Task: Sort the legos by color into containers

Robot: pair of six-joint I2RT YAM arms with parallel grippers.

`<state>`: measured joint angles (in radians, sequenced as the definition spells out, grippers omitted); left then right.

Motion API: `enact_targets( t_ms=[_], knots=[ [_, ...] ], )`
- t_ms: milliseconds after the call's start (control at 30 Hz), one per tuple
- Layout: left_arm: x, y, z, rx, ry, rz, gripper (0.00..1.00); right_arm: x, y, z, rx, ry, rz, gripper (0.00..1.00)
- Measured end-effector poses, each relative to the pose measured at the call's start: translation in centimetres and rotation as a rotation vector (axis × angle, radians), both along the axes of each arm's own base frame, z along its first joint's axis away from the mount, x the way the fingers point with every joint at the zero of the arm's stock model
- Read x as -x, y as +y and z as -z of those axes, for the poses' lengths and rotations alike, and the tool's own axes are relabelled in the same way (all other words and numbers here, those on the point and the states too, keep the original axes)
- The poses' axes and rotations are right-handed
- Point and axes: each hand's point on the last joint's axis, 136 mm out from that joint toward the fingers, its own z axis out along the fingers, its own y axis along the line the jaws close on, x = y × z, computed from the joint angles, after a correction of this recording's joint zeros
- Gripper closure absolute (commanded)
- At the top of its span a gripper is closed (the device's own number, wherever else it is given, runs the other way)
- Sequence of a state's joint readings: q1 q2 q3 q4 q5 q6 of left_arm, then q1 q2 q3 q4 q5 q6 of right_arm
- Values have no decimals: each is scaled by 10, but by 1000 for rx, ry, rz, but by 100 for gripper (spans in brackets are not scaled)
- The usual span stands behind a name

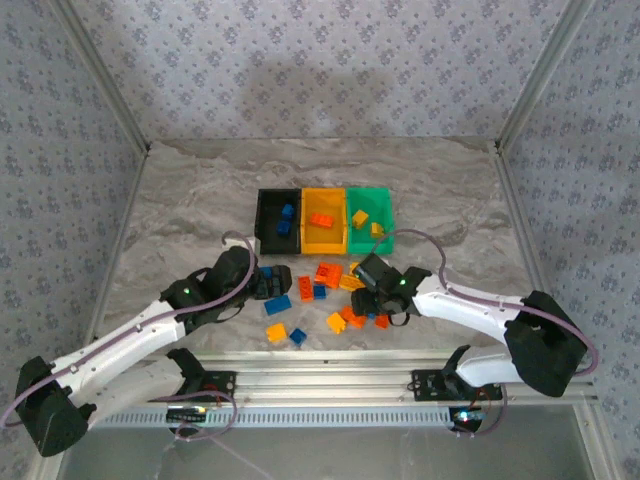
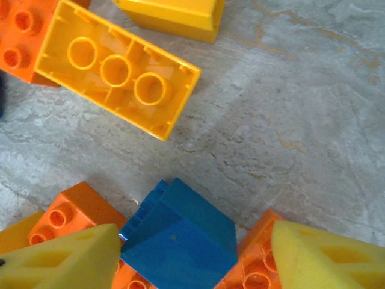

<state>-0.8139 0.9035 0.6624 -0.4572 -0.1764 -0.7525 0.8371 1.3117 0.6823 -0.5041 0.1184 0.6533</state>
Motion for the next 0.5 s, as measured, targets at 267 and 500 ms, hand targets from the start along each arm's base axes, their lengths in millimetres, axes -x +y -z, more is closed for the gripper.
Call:
enact_targets(
  t_ms=[267, 500],
  knots=[
    [0, 5, 3, -21, 1, -15, 0, -15, -21, -7, 23, -43, 82, 23],
    [2, 7, 10, -35, 12, -17, 0, -15, -16, -7, 22, -52, 35, 25]
  ],
)
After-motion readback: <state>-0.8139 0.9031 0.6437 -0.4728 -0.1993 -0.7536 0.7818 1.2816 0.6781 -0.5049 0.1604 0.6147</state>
